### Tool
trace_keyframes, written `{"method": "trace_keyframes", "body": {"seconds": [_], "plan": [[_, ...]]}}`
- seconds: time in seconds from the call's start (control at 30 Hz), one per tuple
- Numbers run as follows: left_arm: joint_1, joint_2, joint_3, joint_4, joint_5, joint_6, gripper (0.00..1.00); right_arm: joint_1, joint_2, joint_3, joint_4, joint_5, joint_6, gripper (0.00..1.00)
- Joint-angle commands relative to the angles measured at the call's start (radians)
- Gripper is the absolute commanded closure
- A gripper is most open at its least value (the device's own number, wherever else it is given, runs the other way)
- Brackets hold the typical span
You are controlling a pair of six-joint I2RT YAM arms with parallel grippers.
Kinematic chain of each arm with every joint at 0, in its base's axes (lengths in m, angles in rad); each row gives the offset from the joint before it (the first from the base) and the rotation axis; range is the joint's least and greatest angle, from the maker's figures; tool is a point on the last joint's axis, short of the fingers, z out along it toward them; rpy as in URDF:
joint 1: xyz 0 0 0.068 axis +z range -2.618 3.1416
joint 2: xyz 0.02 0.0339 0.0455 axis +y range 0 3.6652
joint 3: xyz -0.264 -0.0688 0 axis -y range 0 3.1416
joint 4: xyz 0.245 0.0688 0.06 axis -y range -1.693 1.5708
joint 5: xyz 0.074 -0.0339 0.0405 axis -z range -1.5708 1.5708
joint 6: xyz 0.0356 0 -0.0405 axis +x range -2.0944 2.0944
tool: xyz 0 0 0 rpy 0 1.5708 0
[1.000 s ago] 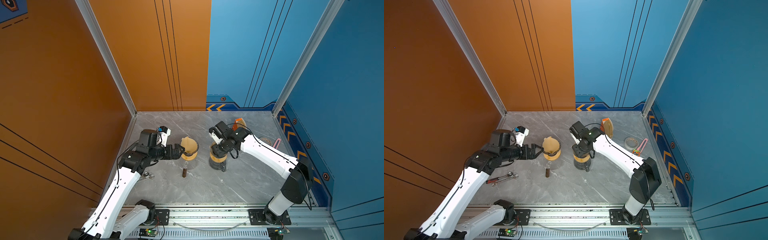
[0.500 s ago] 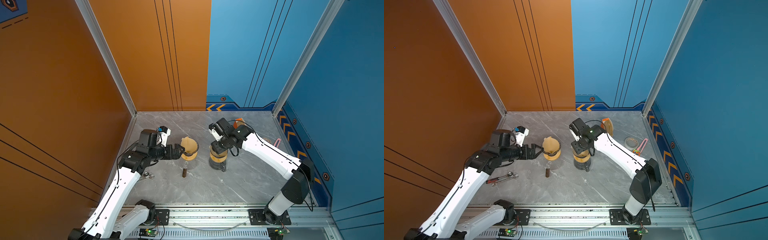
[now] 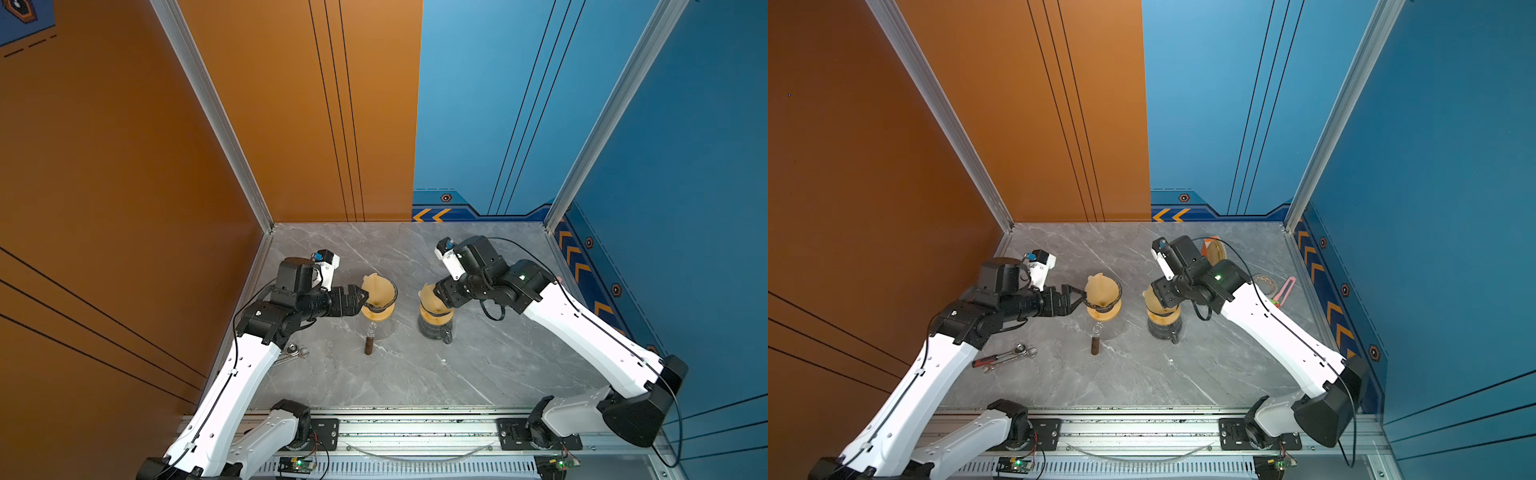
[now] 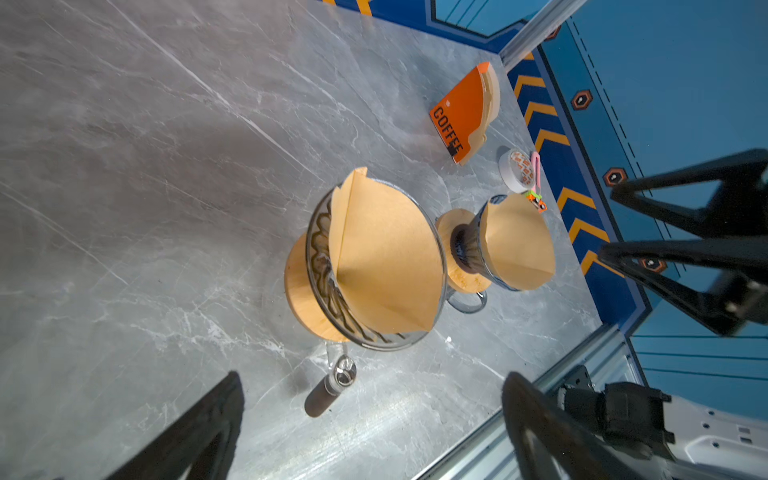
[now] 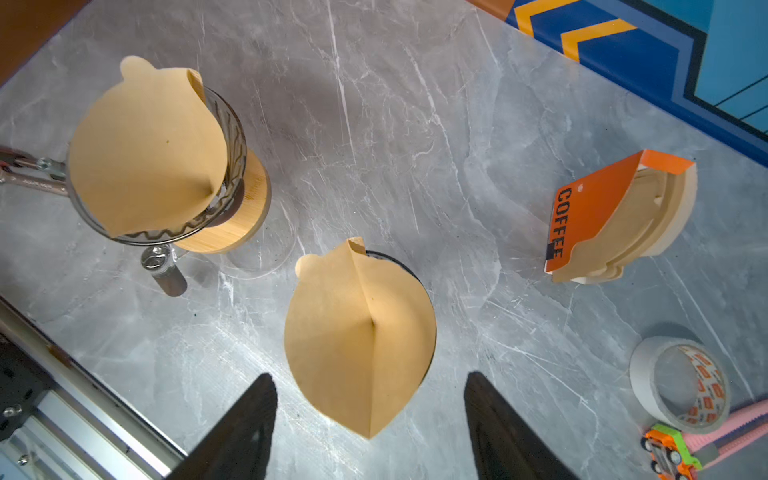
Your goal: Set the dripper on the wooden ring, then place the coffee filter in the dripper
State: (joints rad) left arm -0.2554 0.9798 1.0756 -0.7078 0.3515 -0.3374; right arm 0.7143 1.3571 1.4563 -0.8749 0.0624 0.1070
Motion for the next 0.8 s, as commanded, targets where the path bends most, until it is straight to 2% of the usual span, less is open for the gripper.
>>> {"method": "trace_keyframes", "body": {"seconds": [0.0, 0.27, 0.4, 0.53, 0.6, 0.77], "plan": [[0.029, -0.010, 0.017, 0.067, -0.055, 0.005, 0.02, -0.039, -0.083, -0.067, 0.062, 0.037, 0.025, 0.22], [0.120, -0.021, -0.015, 0.178, -0.083, 0.038, 0.02, -0.096, -0.256, -0.235, 0.175, 0.039, 0.065, 0.00], [0.166, -0.024, -0.039, 0.224, -0.169, 0.054, 0.02, -0.133, -0.321, -0.322, 0.232, 0.051, 0.069, 0.00], [0.217, -0.030, -0.145, 0.326, -0.219, 0.043, 0.02, -0.195, -0.389, -0.414, 0.294, 0.048, 0.072, 0.00], [0.231, -0.031, -0.186, 0.353, -0.299, 0.041, 0.02, -0.236, -0.431, -0.461, 0.323, 0.046, 0.078, 0.00], [0.275, -0.019, -0.271, 0.419, -0.354, 0.056, 0.02, -0.310, -0.497, -0.543, 0.368, 0.088, 0.111, 0.00]]}}
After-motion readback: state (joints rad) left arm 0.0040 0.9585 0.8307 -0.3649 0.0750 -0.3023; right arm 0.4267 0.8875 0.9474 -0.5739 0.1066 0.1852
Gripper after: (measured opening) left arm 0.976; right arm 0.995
